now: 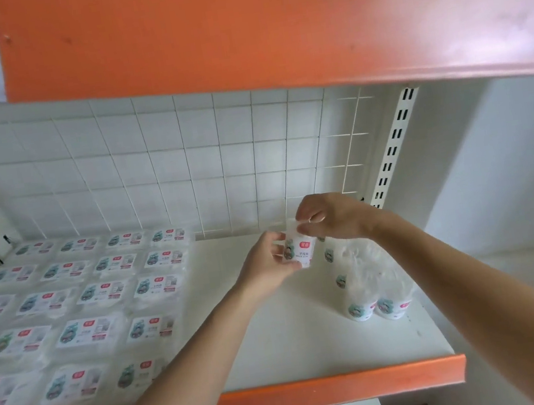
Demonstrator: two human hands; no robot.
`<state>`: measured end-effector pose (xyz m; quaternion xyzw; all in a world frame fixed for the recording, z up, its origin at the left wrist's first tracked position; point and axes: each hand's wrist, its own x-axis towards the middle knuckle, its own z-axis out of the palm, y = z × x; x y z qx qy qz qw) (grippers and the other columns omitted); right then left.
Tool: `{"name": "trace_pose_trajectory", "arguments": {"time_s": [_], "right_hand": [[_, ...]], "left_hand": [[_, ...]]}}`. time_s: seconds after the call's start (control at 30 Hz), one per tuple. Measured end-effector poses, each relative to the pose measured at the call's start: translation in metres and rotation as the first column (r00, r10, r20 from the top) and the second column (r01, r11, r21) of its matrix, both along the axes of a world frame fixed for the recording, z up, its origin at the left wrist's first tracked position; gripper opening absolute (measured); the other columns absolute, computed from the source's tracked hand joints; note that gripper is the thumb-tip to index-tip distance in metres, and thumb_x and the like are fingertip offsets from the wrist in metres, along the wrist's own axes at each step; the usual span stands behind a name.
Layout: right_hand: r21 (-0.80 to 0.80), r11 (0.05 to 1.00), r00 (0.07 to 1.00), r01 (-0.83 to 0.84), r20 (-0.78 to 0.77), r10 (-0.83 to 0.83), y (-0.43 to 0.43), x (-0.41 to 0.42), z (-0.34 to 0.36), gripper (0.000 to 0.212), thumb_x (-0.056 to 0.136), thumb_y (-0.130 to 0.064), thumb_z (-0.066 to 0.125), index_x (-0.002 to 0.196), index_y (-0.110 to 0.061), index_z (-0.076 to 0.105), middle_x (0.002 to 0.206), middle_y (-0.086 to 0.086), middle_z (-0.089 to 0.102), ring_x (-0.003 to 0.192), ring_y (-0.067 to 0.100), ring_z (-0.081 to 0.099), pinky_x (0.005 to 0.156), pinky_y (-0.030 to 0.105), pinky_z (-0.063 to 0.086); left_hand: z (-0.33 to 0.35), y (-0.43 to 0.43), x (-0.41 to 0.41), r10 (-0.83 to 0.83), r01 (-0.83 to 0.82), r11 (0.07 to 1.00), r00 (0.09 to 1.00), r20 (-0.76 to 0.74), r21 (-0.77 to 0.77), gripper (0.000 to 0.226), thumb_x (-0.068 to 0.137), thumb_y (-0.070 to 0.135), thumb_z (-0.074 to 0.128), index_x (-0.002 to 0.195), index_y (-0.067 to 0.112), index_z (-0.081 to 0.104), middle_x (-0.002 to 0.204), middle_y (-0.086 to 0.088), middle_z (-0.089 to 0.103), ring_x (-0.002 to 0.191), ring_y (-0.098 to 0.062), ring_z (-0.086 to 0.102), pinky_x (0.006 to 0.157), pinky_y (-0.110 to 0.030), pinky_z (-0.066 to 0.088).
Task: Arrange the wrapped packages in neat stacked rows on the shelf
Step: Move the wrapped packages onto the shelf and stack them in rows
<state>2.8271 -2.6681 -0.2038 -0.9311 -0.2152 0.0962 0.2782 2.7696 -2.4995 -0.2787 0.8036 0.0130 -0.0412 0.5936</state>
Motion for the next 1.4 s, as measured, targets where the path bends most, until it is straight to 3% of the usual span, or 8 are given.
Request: {"name": "trace_pose_trajectory", "arguments": {"time_s": [0.13,0.23,0.4,0.6,0.9,1.03,1.23,1.4], "right_hand": [[-0.053,0.998,0.994,-0.022,0.106,0.028,-0.001,0.019,0.001,0.024,0.087,-0.033,0.068,0.109,-0.027,0.061,0.108,-0.013,0.059,0.104,0.010,0.055,0.082,0.024,0.040],[-0.121,0.993,0.986,0.008,0.168,0.013,-0.003,0.032,-0.005,0.028,0.087,-0.035,0.068,0.112,-0.026,0.060,0.109,-0.009,0.056,0.100,0.012,0.052,0.081,0.026,0.037],[-0.195,0.980,0.984,0.046,0.179,-0.011,-0.006,0.047,-0.022,0.031,0.086,-0.037,0.070,0.111,-0.024,0.058,0.112,-0.001,0.062,0.096,0.019,0.056,0.081,0.032,0.043],[-0.236,0.970,0.987,0.060,0.162,-0.022,-0.006,0.051,-0.031,0.032,0.086,-0.038,0.068,0.113,-0.025,0.057,0.102,0.001,0.062,0.085,0.018,0.057,0.070,0.030,0.039],[-0.212,0.977,0.981,0.027,0.194,0.015,-0.007,0.055,-0.035,0.029,0.091,-0.040,0.061,0.114,-0.023,0.056,0.115,0.000,0.057,0.093,0.016,0.051,0.077,0.027,0.037],[-0.202,0.966,0.962,0.163,0.249,-0.110,-0.014,0.061,-0.034,0.028,0.099,-0.032,0.046,0.124,-0.022,0.055,0.125,0.006,0.057,0.110,0.023,0.055,0.087,0.032,0.041],[-0.296,0.943,0.981,0.152,0.162,-0.107,-0.032,0.062,-0.036,0.032,0.100,-0.026,0.044,0.130,-0.027,0.053,0.138,0.002,0.053,0.123,0.023,0.051,0.100,0.034,0.041],[-0.293,0.949,0.985,0.116,0.159,-0.072,-0.039,0.060,-0.037,0.032,0.100,-0.027,0.045,0.130,-0.030,0.053,0.140,-0.003,0.052,0.123,0.020,0.051,0.100,0.034,0.042]], "left_hand": [[0.000,-0.007,0.013,0.023,-0.027,0.996,0.999,0.048,0.088,0.049,0.088,0.009,0.060,0.134,0.019,0.047,0.130,0.003,0.057,0.111,-0.015,0.057,0.095,-0.031,0.047],[0.004,-0.012,0.021,-0.036,0.029,0.988,0.998,0.044,0.153,0.054,0.093,0.007,0.047,0.143,0.024,0.038,0.142,0.009,0.047,0.124,-0.013,0.049,0.091,-0.026,0.043],[0.004,-0.023,0.029,-0.035,0.035,0.980,0.999,-0.004,0.198,0.059,0.095,0.007,0.042,0.150,0.022,0.029,0.151,0.006,0.038,0.131,-0.015,0.044,0.104,-0.029,0.039],[0.002,-0.027,0.034,-0.030,0.038,0.973,0.999,-0.039,0.229,0.060,0.094,0.005,0.041,0.151,0.020,0.027,0.153,0.003,0.036,0.136,-0.017,0.040,0.111,-0.035,0.036],[0.003,-0.025,0.035,-0.049,0.057,0.968,0.998,-0.041,0.246,0.061,0.094,0.006,0.040,0.151,0.021,0.026,0.154,0.002,0.035,0.136,-0.018,0.039,0.109,-0.034,0.038],[0.003,-0.025,0.036,-0.080,0.071,0.947,0.997,0.016,0.313,0.061,0.094,0.005,0.041,0.151,0.022,0.025,0.154,0.001,0.032,0.137,-0.020,0.038,0.104,-0.031,0.040],[0.000,-0.030,0.043,-0.131,0.112,0.921,0.991,0.027,0.372,0.063,0.095,0.004,0.039,0.152,0.025,0.022,0.156,-0.004,0.025,0.138,-0.020,0.035,0.096,-0.023,0.036],[-0.002,-0.034,0.046,-0.133,0.116,0.913,0.991,0.017,0.390,0.063,0.096,0.006,0.040,0.153,0.025,0.020,0.155,-0.004,0.022,0.137,-0.020,0.035,0.093,-0.021,0.033]]}}
